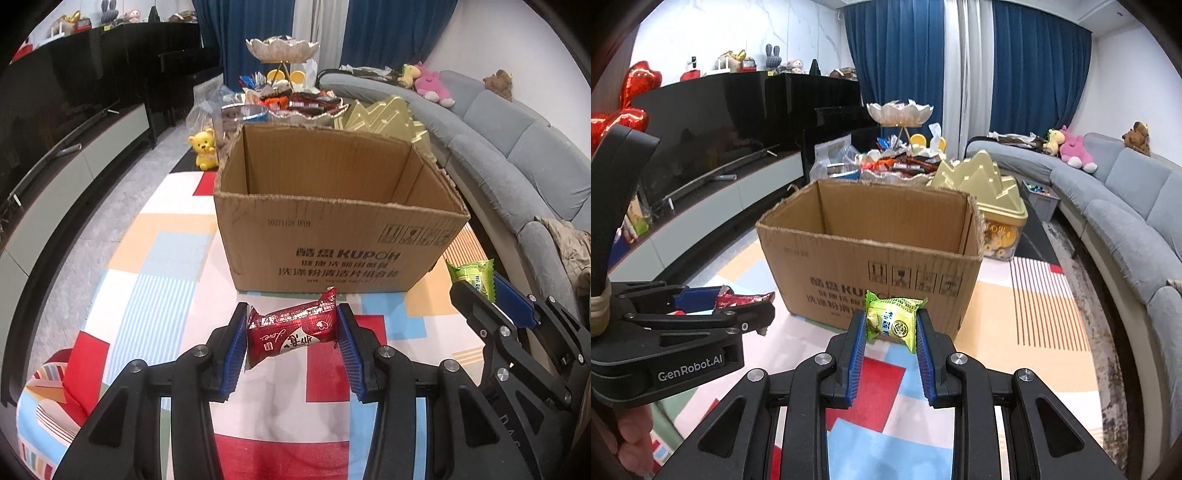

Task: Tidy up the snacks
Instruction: 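Lift both held candies and carry them over the open box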

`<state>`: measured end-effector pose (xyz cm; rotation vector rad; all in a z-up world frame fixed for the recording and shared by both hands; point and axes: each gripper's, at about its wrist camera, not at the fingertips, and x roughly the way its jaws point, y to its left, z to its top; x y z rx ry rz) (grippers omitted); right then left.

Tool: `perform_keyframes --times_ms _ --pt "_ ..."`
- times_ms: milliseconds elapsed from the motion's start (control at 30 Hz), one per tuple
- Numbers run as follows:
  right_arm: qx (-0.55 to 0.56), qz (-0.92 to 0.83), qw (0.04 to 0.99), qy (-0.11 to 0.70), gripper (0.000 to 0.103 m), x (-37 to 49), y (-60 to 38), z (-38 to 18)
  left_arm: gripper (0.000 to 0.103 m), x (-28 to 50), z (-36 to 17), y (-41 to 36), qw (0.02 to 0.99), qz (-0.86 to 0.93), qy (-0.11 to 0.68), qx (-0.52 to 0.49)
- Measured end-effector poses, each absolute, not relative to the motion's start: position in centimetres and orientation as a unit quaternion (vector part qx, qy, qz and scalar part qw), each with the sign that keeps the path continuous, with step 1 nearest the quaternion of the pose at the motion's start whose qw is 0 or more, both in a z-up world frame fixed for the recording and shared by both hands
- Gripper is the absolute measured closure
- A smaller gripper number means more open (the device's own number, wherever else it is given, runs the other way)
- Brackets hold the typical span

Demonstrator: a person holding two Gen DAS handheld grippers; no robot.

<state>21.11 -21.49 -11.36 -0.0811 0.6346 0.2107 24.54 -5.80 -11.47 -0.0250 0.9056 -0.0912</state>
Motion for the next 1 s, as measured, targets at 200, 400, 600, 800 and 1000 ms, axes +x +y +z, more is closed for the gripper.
perform_keyframes --times_ms 200,400,600,800,1000 --pt "-0.041 0.101 0.948 0.297 0.075 21.4 -21.4 -9.8 0.057 25.0 -10.0 -5.8 0.906 -0.045 0.422 -0.007" --pt "-0.044 0.105 0.952 0.286 0.075 22.1 -21.0 -8.4 0.057 25.8 -8.3 -5.8 0.915 -0.047 0.402 0.003" --pt "-0.045 0.105 0.954 0.276 0.075 23.2 -20.8 -7.2 0.057 27.2 -6.7 -5.8 0.921 -0.051 0.387 0.007" --pt "-0.046 0.103 0.957 0.267 0.075 24.7 -20.8 -6.1 0.057 28.8 -6.1 -5.9 0.923 -0.056 0.38 0.009" --pt "-0.045 0.1 0.958 0.264 0.075 27.0 -20.8 -5.1 0.057 31.1 -5.4 -6.1 0.926 -0.06 0.373 0.01"
